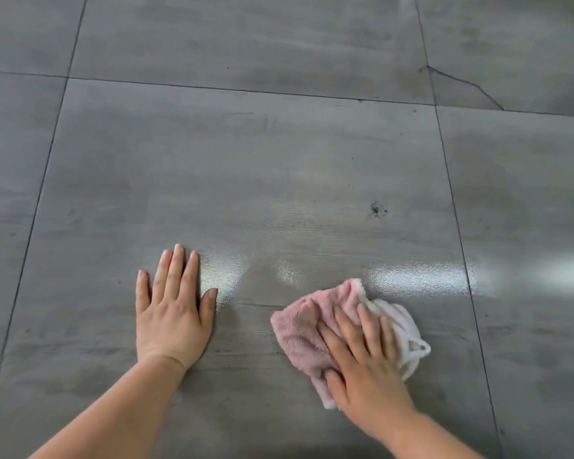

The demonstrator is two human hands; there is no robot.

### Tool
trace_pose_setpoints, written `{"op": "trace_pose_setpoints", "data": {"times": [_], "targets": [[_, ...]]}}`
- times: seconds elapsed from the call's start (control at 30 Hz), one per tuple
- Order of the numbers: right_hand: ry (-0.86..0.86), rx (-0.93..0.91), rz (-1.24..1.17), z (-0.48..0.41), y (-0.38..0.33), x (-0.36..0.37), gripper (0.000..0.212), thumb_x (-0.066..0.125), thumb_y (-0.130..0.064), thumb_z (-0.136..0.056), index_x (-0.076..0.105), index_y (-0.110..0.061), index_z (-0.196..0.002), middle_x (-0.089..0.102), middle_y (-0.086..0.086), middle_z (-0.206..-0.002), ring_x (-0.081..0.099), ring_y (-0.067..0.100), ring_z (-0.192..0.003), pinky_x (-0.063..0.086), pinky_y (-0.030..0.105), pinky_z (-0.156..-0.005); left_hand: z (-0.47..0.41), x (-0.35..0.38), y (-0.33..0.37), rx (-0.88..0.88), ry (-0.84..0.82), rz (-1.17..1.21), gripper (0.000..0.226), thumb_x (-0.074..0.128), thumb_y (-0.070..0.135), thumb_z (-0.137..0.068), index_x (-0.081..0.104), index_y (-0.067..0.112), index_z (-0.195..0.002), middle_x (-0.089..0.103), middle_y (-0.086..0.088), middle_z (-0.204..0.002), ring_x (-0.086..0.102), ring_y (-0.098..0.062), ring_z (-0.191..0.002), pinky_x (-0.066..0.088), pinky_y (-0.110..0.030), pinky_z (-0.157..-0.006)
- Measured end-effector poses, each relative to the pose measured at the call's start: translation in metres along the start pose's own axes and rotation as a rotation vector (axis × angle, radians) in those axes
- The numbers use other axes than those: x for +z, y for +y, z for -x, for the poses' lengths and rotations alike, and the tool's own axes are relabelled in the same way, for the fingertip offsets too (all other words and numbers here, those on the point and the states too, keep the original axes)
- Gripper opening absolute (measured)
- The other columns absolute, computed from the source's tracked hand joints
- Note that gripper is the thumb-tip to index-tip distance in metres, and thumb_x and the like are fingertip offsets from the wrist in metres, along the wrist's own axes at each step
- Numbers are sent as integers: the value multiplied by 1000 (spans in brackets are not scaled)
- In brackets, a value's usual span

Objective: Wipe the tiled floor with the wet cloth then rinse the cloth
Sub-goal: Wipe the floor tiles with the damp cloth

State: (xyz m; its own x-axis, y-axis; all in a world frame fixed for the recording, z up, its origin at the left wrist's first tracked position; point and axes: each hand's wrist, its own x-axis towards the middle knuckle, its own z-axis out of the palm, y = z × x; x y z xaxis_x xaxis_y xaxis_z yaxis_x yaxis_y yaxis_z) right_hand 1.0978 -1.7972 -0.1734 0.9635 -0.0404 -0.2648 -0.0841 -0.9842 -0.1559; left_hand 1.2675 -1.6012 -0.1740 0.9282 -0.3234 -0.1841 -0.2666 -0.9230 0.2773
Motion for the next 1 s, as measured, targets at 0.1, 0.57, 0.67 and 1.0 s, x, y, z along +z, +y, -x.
{"op": "trace_pose_setpoints", "data": {"times": [0.1, 0.57, 0.67, 1.0], "targets": [[53, -36, 36, -32, 26, -11, 63, 40, -40, -69, 37, -28, -131, -9, -13, -155, -15, 16, -143, 0, 45, -112, 1, 1, 1, -3, 29, -2, 63, 22, 42, -85, 40, 6, -133, 39, -14, -142, 23, -16, -131, -21, -15, -107], [90, 256, -100, -116, 12, -39, 60, 31, -50, -84, 33, -27, -140, 11, 0, -157, -9, 25, -143, -4, 51, -113, 1, 1, 2, 2, 73, 9, 73, 8, 47, -79, 31, 12, -139, 25, -7, -150, 8, -8, -135, -27, -10, -100], [118, 55, -62, -66, 7, -10, 63, 39, -52, -72, 39, -30, -130, 0, -15, -156, -15, 14, -143, 0, 43, -110, 1, -1, 3, -14, 65, 7, 75, 8, 48, -78, 32, 12, -139, 26, -8, -150, 15, -16, -139, -26, -9, -100], [-83, 893, -329, 30, 55, -43, 101, 36, -76, -66, -4, -30, -146, -19, -1, -155, -22, 28, -141, -7, 49, -114, 4, -2, 5, -13, 1, -54, 75, 5, 51, -77, 15, 18, -144, 7, 1, -155, -1, -12, -143, -14, -23, -109]]}}
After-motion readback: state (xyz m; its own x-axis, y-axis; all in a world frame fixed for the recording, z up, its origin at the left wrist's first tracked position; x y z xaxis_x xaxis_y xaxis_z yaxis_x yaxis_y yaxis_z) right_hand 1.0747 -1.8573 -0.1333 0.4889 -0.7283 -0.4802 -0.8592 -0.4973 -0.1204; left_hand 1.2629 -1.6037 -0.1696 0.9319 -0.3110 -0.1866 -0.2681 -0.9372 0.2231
